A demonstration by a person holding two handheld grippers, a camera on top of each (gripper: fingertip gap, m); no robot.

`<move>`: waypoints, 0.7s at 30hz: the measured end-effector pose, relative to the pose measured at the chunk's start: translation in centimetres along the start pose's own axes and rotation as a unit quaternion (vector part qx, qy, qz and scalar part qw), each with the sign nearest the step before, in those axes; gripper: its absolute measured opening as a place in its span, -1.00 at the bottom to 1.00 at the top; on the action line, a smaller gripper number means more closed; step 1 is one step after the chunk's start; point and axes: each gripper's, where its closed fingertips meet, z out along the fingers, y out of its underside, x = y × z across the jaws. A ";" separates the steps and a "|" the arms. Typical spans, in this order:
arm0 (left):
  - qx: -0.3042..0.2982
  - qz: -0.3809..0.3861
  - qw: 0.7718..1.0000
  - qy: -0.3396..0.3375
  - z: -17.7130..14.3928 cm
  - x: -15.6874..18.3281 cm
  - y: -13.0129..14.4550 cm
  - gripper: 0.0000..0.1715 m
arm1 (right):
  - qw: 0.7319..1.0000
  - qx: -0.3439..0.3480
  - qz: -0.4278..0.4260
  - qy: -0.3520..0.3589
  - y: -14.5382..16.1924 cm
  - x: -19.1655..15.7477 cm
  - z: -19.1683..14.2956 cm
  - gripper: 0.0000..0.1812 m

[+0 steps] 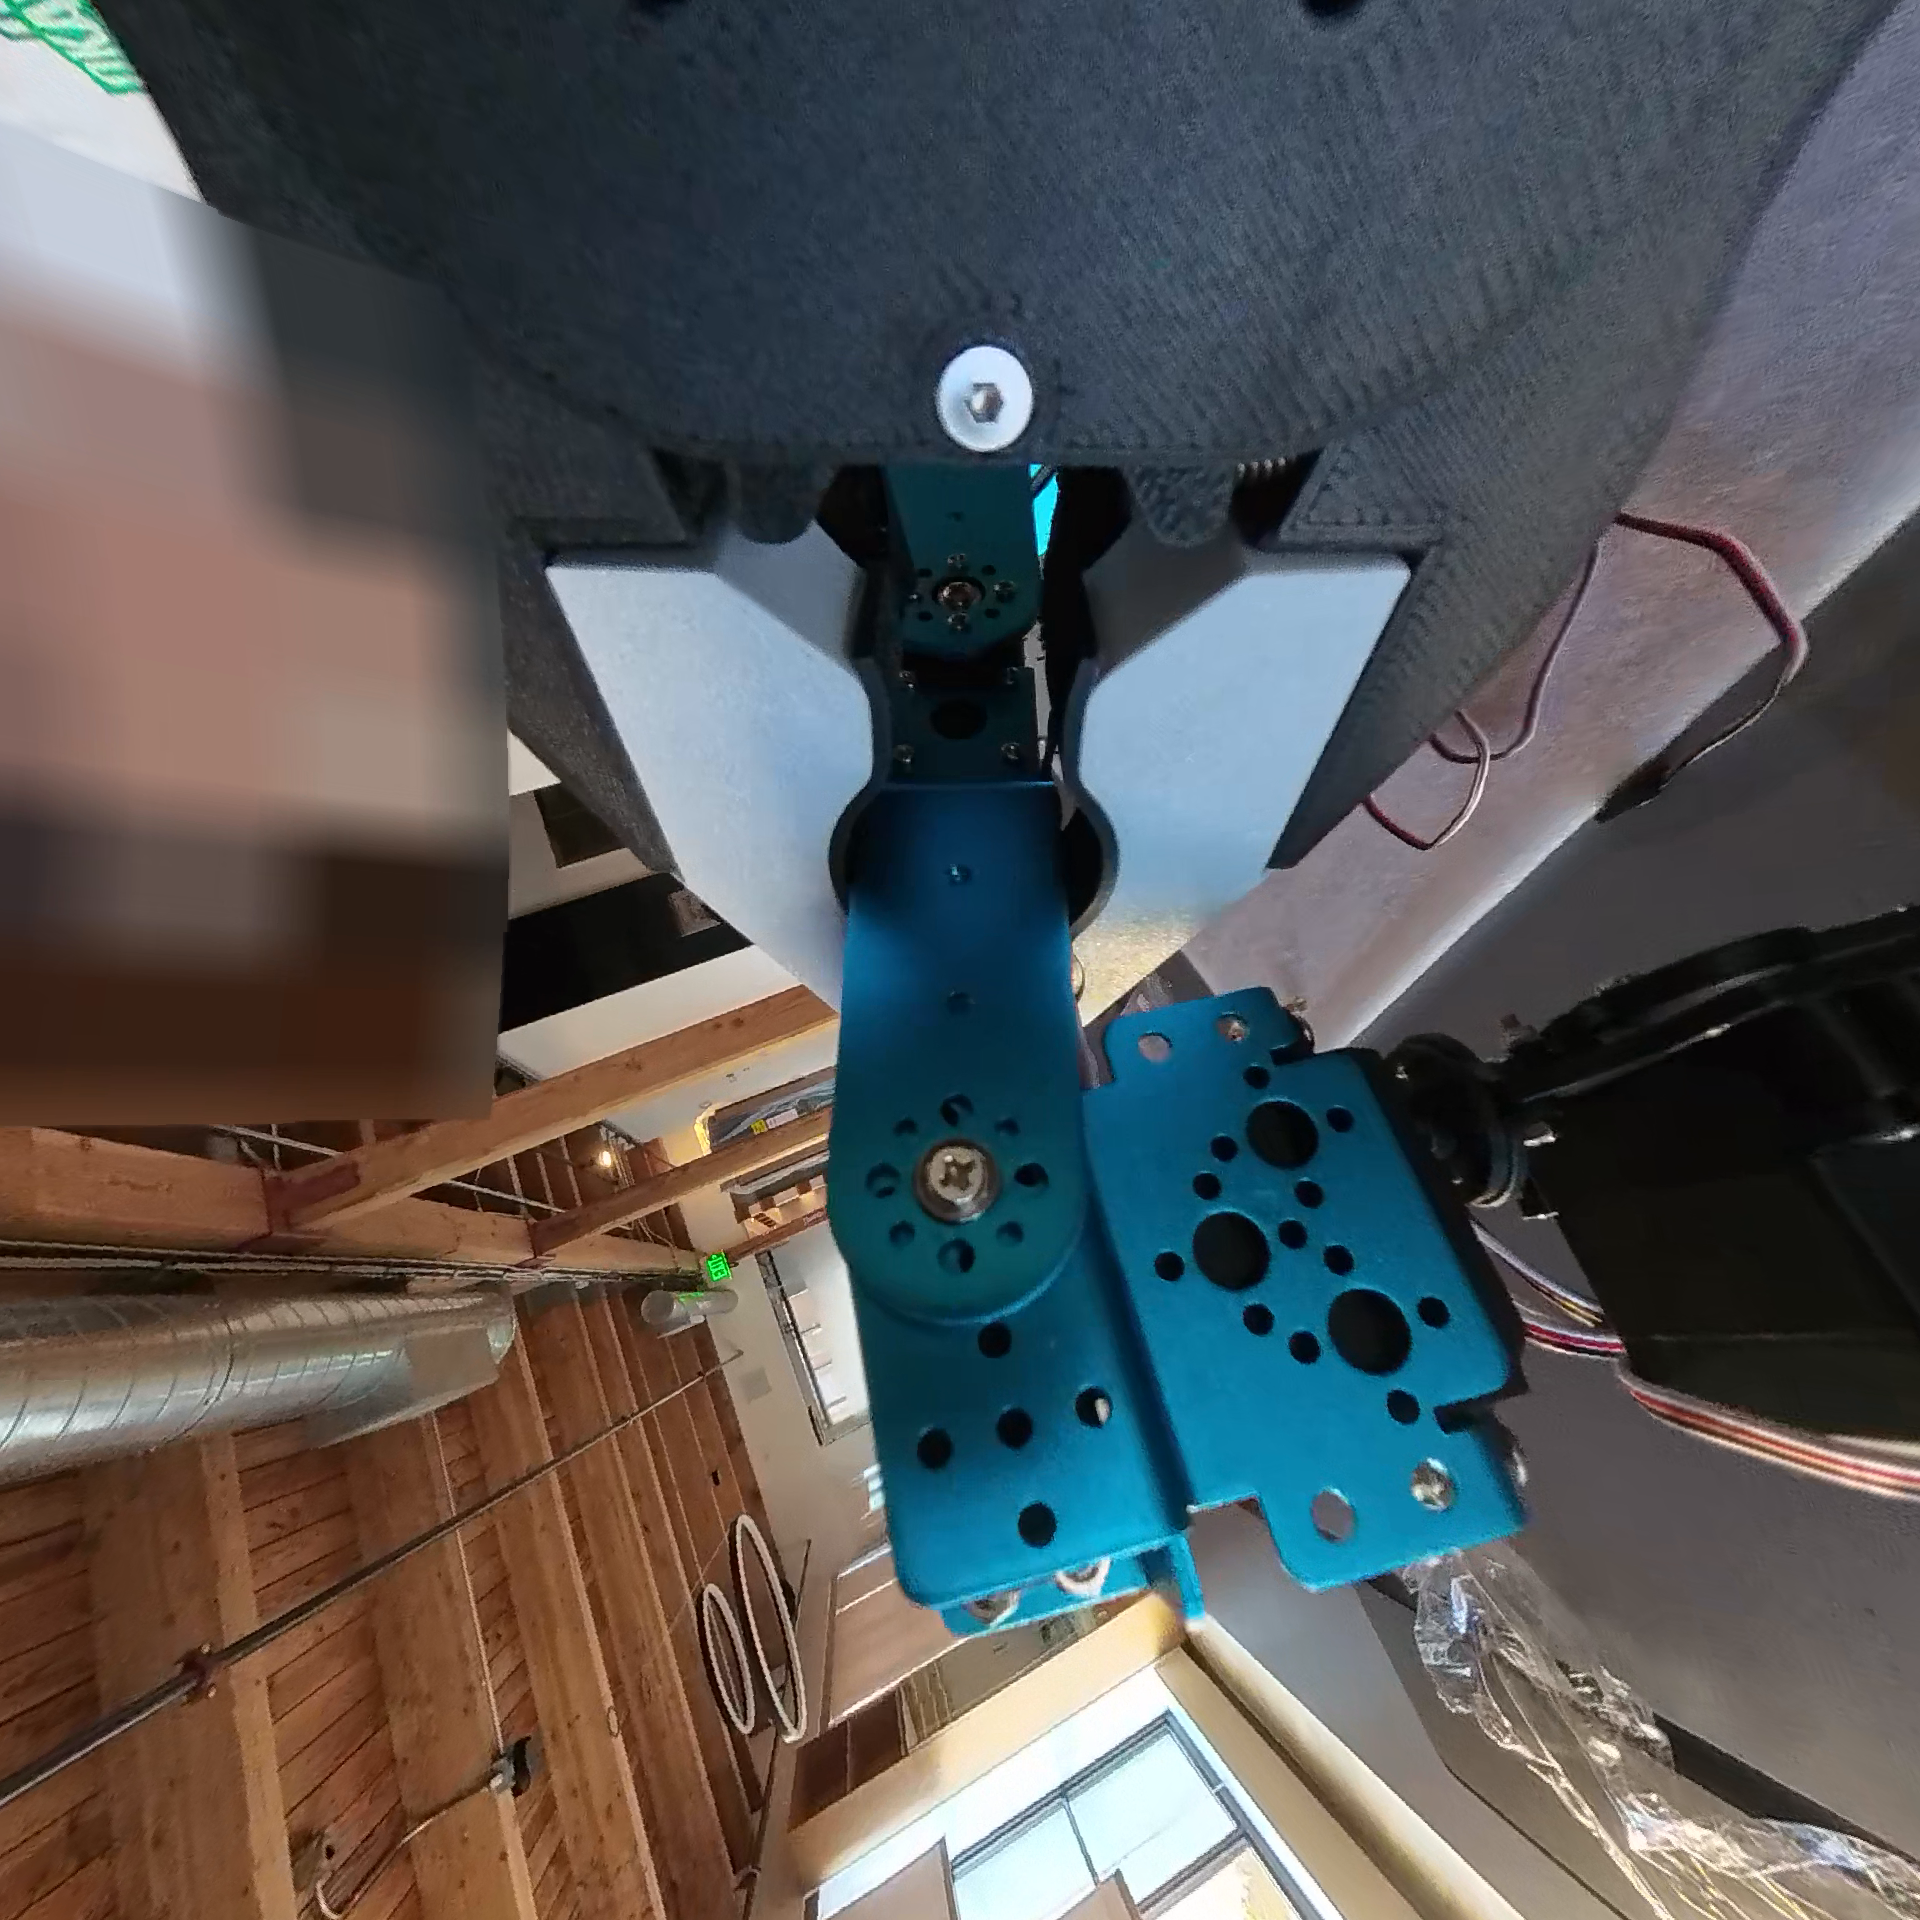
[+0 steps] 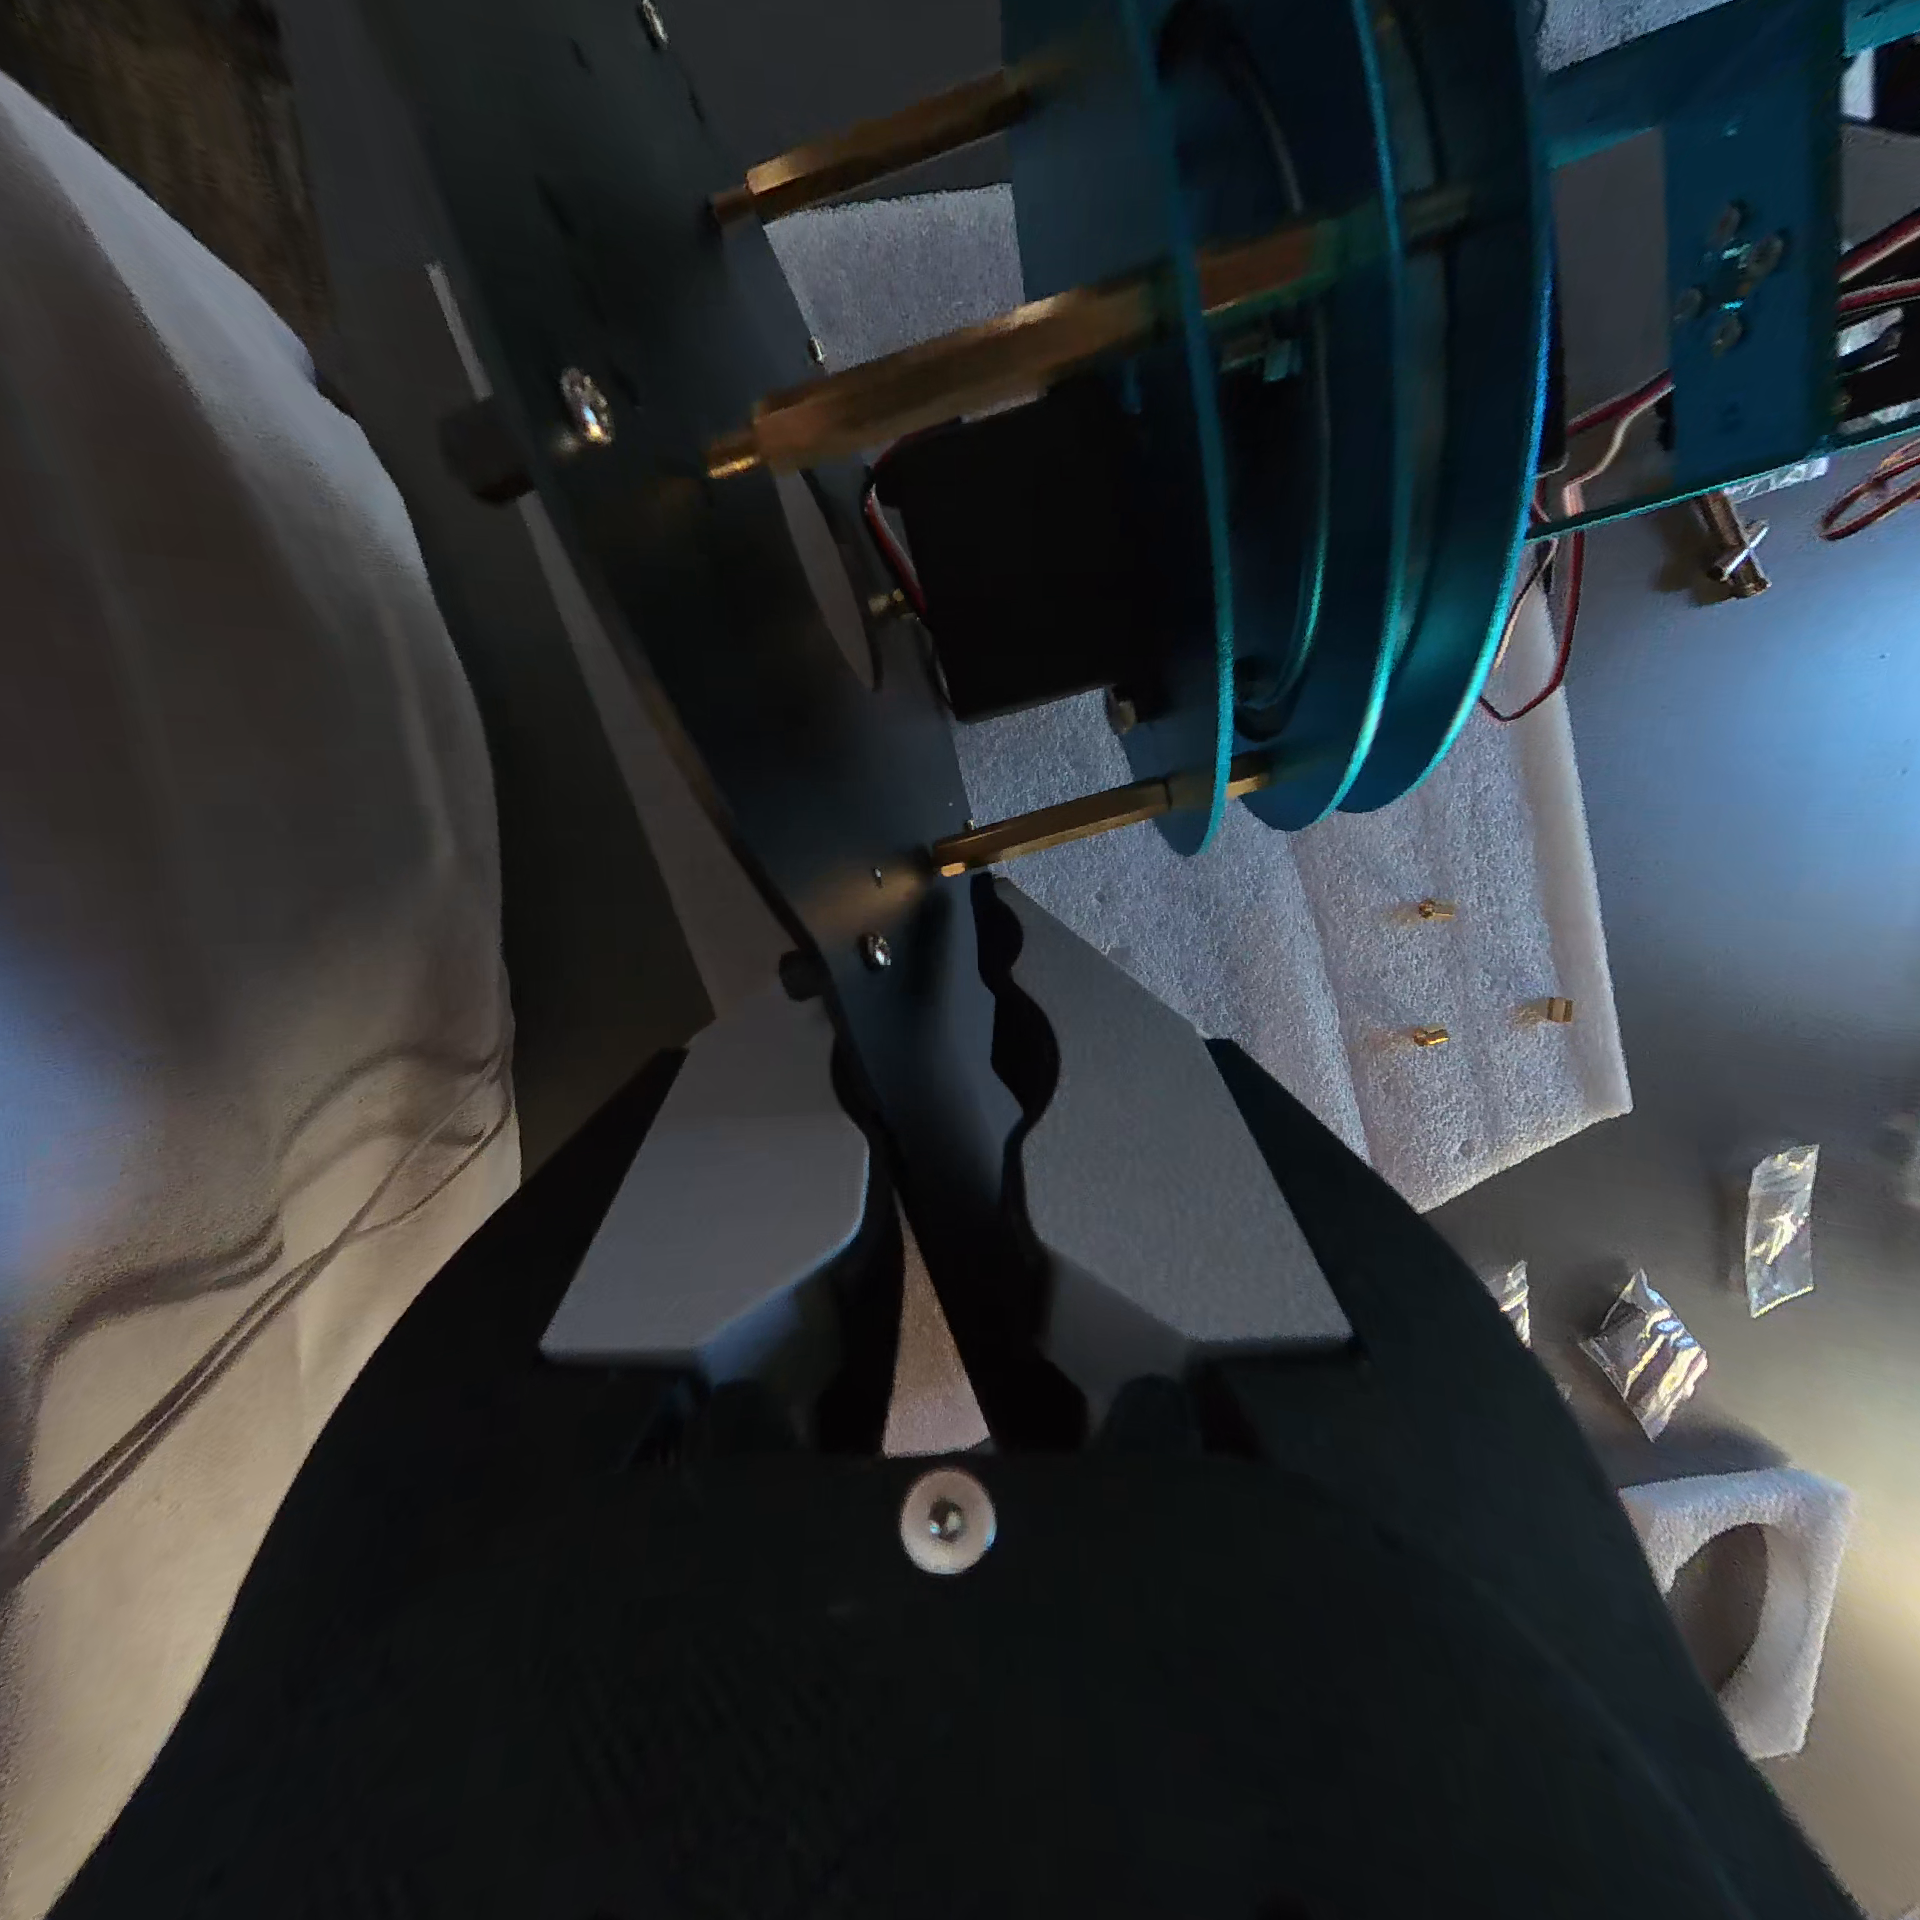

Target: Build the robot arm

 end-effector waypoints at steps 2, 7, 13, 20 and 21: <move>0.001 0.007 1.000 0.002 0.0 0.4 0.1 -0.72 | 1.000 0.001 -0.005 0.003 0.1 -0.1 0.0 -0.91; -0.003 0.027 1.000 0.004 -0.1 1.6 0.3 -0.72 | 1.000 0.005 -0.009 0.018 0.1 -0.3 0.1 -0.91; 0.000 0.022 1.000 0.009 -0.3 1.5 0.2 -0.72 | 1.000 0.008 0.008 0.024 0.0 -0.1 0.1 -0.87; -0.002 0.009 1.000 0.009 -0.2 1.2 0.1 -0.72 | 1.000 0.004 0.011 0.023 0.0 0.0 0.1 -0.87; -0.001 0.006 1.000 0.008 -0.2 1.1 0.1 -0.72 | 1.000 0.004 0.012 0.022 0.0 0.0 0.1 -0.87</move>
